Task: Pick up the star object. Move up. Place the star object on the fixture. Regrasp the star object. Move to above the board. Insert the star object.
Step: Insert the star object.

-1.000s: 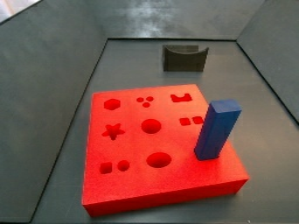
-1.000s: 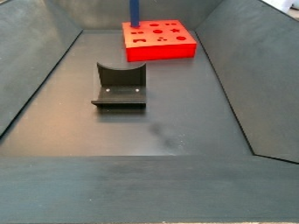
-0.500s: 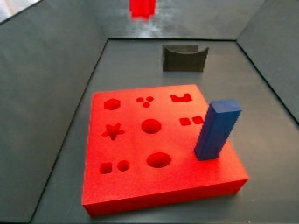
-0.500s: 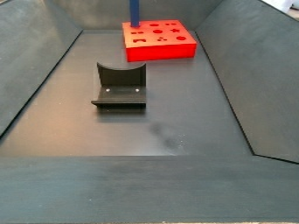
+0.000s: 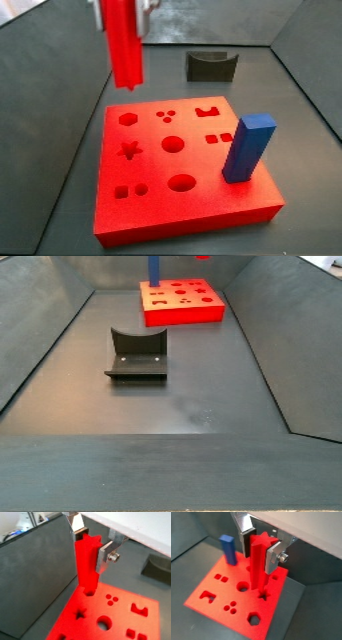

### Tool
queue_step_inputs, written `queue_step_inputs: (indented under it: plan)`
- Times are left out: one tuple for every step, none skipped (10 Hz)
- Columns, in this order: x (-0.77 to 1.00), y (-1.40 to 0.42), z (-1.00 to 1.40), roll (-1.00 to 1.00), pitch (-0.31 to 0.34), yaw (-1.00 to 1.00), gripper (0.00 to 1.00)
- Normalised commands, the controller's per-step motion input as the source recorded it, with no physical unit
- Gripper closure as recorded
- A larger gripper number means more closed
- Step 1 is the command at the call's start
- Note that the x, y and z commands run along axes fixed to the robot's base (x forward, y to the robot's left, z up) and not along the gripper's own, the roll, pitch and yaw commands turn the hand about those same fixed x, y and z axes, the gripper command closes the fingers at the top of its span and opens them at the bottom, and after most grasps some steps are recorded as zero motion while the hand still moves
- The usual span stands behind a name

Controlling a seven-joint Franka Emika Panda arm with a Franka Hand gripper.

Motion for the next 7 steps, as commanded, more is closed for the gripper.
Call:
queue_step_inputs:
  plan:
    - [-0.13,-0.3,-0.56,-0.11,-0.071,-0.69,1.0]
    - [-0.07,-0.32,-0.52,-0.09,-0.11,-0.71,1.0]
    - [0.0,-0.28,-0.52,-0.06,-0.126,-0.73,1.0]
    - [0.27,-0.12,-0.7,-0.08,0.0,-0.59,1.0]
    - [0.14,0.01,-0.71,-0.09,0.0,-0.4,1.0]
    - [-0.08,0.07,-0.5,0.0,0.0,0.0,1.0]
    - [0.0,-0.02,-0.03,0.0,0.0,0.0,1.0]
